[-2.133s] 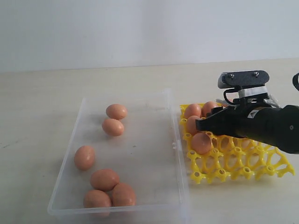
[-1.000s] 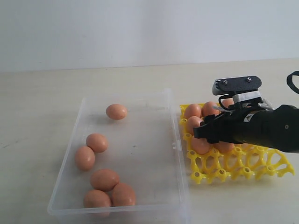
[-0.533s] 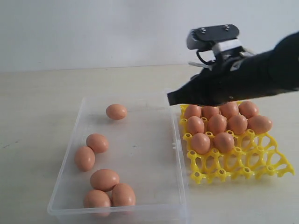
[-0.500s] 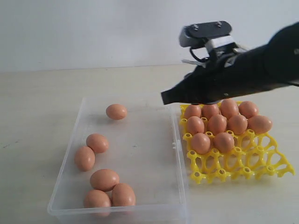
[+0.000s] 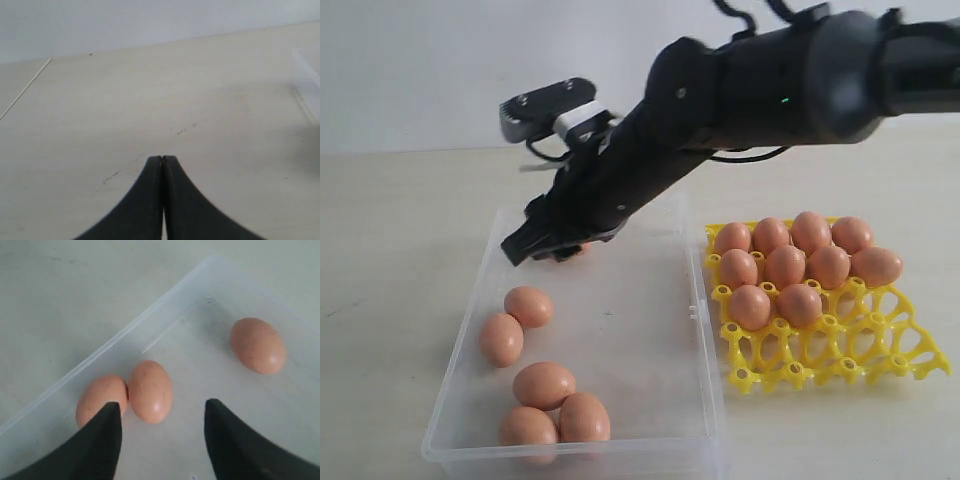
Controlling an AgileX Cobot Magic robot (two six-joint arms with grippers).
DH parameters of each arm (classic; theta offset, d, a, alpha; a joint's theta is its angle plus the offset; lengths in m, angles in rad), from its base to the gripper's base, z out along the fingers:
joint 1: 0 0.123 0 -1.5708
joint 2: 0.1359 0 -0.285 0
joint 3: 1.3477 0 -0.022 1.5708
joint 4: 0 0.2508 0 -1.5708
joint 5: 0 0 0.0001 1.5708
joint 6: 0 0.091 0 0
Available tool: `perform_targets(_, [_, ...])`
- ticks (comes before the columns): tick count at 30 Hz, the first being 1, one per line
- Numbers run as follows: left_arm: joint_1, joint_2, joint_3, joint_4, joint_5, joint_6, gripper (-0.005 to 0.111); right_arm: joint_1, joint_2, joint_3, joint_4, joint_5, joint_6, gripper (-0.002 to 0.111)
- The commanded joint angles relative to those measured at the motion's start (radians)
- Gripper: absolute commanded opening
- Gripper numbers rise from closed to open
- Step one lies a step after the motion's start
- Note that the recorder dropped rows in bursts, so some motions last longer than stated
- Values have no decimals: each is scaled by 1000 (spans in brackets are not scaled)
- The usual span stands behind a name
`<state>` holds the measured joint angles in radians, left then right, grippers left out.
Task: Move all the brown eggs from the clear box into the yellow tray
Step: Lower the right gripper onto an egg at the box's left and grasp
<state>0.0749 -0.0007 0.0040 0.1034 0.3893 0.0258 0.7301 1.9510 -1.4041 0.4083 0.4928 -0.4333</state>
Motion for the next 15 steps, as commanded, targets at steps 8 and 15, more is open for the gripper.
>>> perform_targets(8, [-5,1,-4,0,-9,-4,0,49,265,-326,-31,167,-23,55])
perform_targets(15, [-5,1,-4,0,-9,-4,0,49,369,-459,-166,322,80,55])
